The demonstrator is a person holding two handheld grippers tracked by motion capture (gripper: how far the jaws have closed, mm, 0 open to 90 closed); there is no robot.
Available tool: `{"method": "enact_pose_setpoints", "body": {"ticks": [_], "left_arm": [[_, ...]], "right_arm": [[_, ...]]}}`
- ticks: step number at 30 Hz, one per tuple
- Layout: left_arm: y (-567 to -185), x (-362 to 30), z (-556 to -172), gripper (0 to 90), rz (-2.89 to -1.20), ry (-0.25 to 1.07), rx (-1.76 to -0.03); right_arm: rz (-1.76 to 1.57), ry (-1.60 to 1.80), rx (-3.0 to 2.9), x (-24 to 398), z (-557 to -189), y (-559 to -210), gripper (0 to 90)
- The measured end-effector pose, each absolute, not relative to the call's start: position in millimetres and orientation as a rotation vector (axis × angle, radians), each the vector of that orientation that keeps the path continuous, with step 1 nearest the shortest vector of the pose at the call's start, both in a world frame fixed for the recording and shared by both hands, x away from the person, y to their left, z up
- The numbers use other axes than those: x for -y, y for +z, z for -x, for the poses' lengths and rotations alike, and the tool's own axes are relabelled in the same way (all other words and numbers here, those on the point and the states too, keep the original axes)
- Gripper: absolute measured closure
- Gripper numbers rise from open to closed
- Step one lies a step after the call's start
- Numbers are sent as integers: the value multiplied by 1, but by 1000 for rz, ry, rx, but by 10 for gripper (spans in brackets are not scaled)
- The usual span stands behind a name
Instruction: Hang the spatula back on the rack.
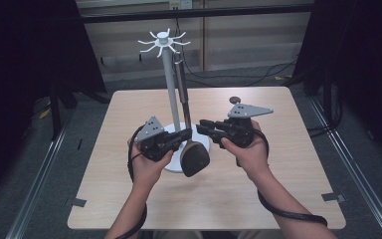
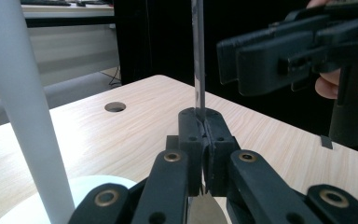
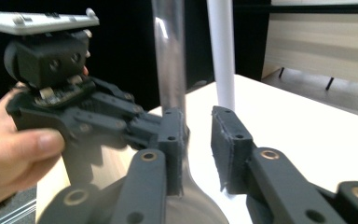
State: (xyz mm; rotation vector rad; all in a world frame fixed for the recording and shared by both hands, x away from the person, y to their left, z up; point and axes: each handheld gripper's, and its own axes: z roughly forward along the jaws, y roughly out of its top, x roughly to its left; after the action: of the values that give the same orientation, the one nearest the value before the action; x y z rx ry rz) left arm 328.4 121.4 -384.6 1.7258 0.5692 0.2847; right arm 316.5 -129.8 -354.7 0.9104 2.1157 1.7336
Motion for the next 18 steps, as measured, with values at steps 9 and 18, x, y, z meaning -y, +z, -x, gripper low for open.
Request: {"method": "enact_pose_setpoints", "body": {"ticks": [9, 18], "left_arm": [[-384, -124, -333, 878, -1740, 303, -568], [-385, -125, -337, 871, -1731, 289, -575]], "right_arm": [[-952, 1668, -2126, 147, -314, -370, 651], [-977, 1605, -2157, 158, -310, -384, 523]]}}
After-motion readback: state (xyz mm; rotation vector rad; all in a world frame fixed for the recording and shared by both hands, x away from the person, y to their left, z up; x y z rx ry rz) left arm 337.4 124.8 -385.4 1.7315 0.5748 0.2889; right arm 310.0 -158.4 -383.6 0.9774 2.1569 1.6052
